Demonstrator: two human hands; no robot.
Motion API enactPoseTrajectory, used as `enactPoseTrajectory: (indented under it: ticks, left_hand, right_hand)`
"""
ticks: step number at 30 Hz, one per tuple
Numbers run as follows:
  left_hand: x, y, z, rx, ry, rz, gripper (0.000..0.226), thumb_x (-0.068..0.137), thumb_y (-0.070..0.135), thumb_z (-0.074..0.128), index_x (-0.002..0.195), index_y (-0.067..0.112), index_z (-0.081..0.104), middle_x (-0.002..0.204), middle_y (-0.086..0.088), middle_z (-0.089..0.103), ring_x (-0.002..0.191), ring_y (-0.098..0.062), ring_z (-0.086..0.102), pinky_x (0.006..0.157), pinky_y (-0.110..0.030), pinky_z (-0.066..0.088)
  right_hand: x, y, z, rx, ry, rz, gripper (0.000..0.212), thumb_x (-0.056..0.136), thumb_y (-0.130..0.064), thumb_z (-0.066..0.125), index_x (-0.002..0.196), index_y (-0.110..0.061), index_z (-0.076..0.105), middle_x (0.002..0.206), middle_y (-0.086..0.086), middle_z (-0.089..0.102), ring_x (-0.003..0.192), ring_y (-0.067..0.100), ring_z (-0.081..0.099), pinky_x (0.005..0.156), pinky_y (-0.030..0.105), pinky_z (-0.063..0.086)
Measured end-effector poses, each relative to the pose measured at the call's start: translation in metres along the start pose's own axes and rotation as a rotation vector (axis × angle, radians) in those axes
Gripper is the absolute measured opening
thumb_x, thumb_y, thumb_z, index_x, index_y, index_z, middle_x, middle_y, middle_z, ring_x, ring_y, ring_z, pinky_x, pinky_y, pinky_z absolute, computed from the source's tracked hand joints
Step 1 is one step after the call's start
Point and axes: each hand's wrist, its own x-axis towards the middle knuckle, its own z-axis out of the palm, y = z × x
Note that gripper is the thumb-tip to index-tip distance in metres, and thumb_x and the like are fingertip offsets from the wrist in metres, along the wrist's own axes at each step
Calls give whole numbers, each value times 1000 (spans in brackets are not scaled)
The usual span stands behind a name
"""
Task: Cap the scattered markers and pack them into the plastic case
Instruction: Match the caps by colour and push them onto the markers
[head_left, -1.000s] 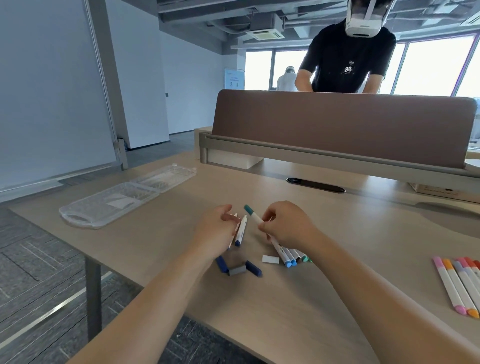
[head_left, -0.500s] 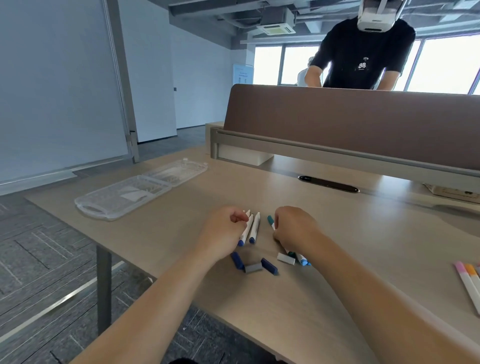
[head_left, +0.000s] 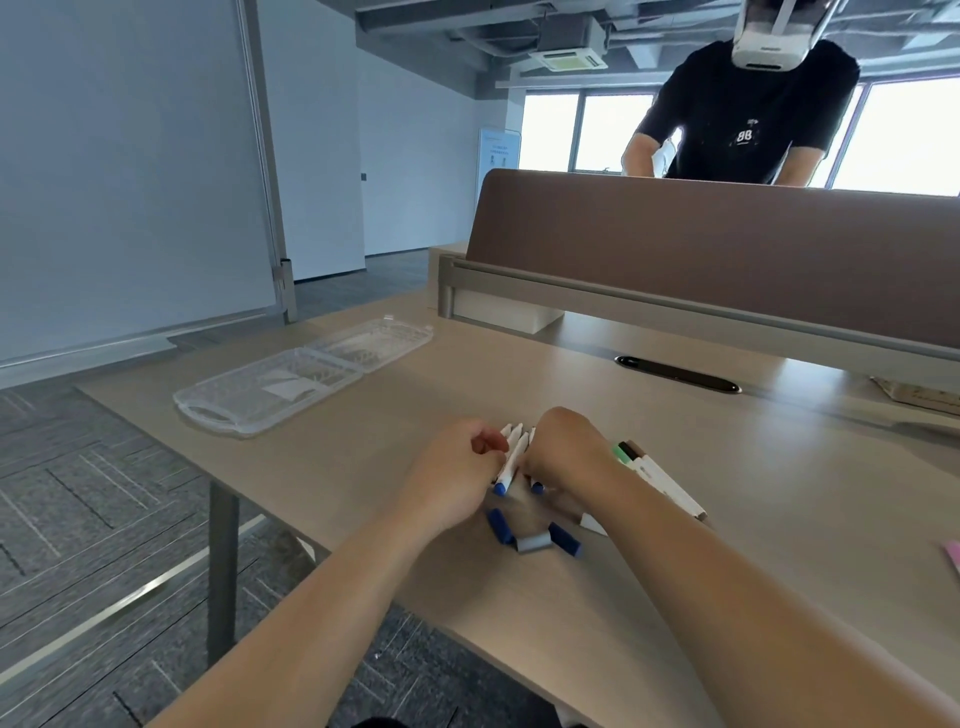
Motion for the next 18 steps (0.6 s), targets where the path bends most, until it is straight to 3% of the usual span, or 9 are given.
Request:
enactPoseTrajectory:
  ticks: [5, 10, 12, 16, 18]
  left_hand:
    - [-10, 9, 4, 80, -79, 66, 9, 90, 23, 62, 98, 26, 65, 91, 10, 60, 79, -1, 55, 62, -19, 39]
    - [-21, 30, 11, 216, -210, 95, 10, 84, 27, 67, 89, 18, 69, 74, 5, 61, 58, -6, 52, 49, -17, 38]
    - [-25, 36, 13, 261, -247, 111, 13, 81, 30, 71, 87, 19, 72, 73, 4, 63, 56, -5, 53, 42, -12, 36]
    - [-31, 41, 21, 363, -353, 164, 9, 79, 32, 75, 83, 25, 71, 84, 10, 66, 76, -1, 59, 56, -7, 38]
    - [-30, 41, 25, 386, -394, 162, 8, 79, 27, 75, 80, 29, 67, 88, 12, 66, 87, -6, 62, 68, -16, 44]
  right_hand:
    - [-11, 4, -5, -60, -12, -37, 27, 91, -14, 55, 65, -13, 49, 71, 3, 55, 61, 16, 48, 64, 25, 40]
    - [-31, 34, -18, 175, 85, -61, 23, 82, -8, 60, 61, -9, 51, 60, 7, 56, 63, 24, 61, 63, 29, 47]
    - [-41, 45, -24, 241, 84, -67, 24, 83, -10, 61, 62, -8, 51, 60, 8, 55, 53, 21, 54, 55, 27, 43]
    - [-53, 65, -30, 288, 99, -80, 26, 83, -13, 61, 62, -8, 47, 56, 7, 50, 45, 18, 46, 49, 25, 36]
    - [-56, 71, -31, 298, 98, -88, 23, 81, -13, 60, 63, -8, 47, 56, 7, 50, 47, 18, 47, 50, 25, 37]
